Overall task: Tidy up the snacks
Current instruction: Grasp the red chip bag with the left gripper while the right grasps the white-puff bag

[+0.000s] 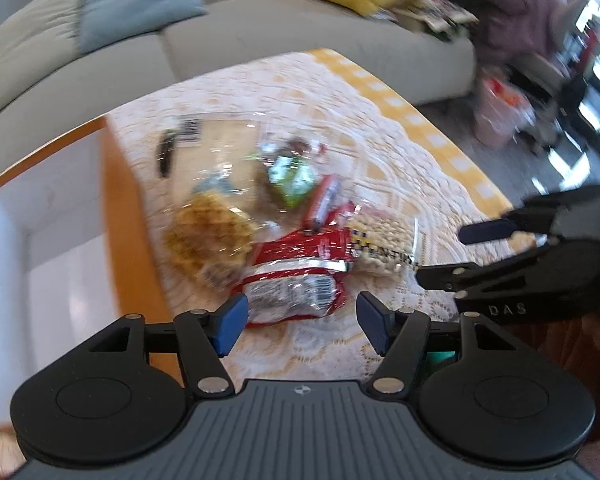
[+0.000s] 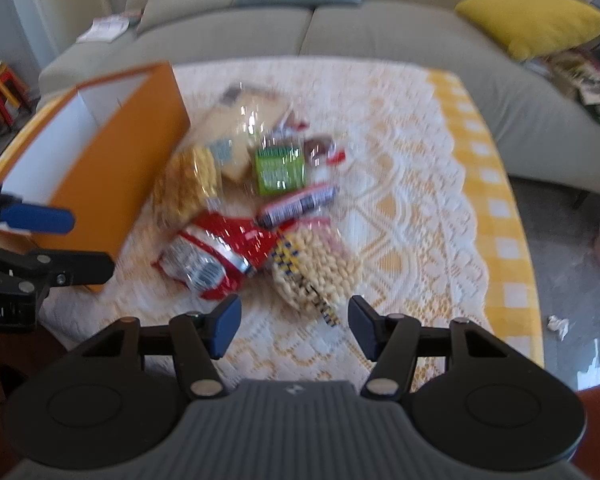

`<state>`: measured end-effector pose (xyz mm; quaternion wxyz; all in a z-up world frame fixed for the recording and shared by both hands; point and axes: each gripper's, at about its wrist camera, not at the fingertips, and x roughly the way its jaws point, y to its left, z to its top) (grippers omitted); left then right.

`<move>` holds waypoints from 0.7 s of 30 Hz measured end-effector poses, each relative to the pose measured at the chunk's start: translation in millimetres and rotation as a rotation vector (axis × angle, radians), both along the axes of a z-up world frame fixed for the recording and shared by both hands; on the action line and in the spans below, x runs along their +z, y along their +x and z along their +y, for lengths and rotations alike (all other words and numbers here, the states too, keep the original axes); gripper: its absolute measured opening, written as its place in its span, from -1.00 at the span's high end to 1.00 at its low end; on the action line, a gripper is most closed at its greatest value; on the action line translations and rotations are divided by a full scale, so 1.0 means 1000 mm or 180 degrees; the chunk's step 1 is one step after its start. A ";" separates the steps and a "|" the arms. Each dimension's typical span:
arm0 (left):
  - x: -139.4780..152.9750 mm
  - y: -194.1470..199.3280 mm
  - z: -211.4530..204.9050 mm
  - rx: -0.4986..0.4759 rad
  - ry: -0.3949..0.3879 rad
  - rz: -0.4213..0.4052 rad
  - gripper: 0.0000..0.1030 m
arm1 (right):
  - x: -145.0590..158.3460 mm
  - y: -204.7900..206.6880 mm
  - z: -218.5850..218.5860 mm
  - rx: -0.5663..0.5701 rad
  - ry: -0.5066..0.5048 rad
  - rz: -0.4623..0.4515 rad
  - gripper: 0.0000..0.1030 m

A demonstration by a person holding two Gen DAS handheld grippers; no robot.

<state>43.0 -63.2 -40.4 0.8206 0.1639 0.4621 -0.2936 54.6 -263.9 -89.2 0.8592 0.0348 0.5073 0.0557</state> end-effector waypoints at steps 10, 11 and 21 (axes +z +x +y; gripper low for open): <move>-0.050 0.006 -0.046 -0.0570 0.0592 -0.0009 -0.42 | -0.037 0.048 -0.010 0.0680 -0.0040 0.0177 -0.30; -0.055 0.006 -0.049 -0.0616 0.0637 -0.0024 -0.42 | -0.041 0.052 -0.007 0.0796 -0.0050 0.0169 -0.34; -0.085 0.001 -0.066 -0.0777 0.1084 -0.0416 -0.45 | -0.068 0.070 0.005 0.1252 -0.0486 0.0106 -0.55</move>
